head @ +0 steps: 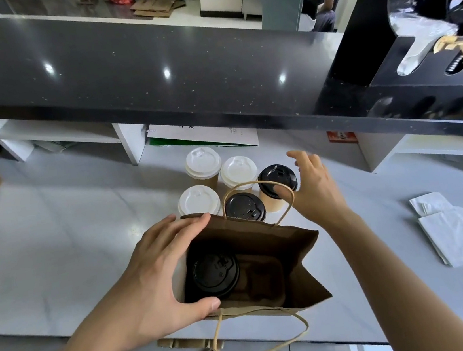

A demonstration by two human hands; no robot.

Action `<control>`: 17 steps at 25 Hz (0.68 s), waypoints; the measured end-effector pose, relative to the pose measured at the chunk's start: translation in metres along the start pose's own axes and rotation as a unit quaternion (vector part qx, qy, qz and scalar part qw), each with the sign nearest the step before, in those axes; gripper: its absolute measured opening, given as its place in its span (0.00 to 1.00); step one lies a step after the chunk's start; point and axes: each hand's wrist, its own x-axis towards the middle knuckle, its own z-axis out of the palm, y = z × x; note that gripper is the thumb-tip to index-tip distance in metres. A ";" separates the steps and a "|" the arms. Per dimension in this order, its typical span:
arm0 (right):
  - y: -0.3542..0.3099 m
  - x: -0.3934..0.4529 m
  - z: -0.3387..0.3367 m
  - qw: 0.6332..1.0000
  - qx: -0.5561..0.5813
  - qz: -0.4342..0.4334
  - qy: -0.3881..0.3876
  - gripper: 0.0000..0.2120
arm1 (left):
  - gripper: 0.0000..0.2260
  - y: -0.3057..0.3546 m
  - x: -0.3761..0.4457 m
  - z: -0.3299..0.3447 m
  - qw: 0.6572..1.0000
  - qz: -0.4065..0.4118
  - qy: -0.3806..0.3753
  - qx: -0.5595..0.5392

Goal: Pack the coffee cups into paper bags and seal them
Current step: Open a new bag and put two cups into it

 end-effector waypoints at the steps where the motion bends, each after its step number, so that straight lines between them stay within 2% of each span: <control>1: 0.000 0.005 0.002 1.000 -0.018 0.008 -0.016 0.38 | 0.48 0.000 0.000 0.000 1.000 -0.002 -0.002 0.000; 4: -0.003 0.017 0.006 0.997 -0.053 0.021 -0.059 0.47 | 0.46 -0.001 0.000 0.000 1.000 -0.014 -0.003 -0.014; 8: 0.000 0.027 0.013 0.991 -0.064 0.038 -0.109 0.53 | 0.41 -0.002 0.002 0.000 1.000 -0.006 0.006 -0.014; 11: 0.004 0.030 0.019 0.989 -0.059 0.052 -0.126 0.52 | 0.37 -0.005 0.003 0.001 1.000 0.004 0.012 -0.012; 17: 0.020 0.023 0.020 0.995 -0.010 0.037 -0.093 0.46 | 0.38 -0.007 0.002 0.003 1.000 0.006 0.013 -0.015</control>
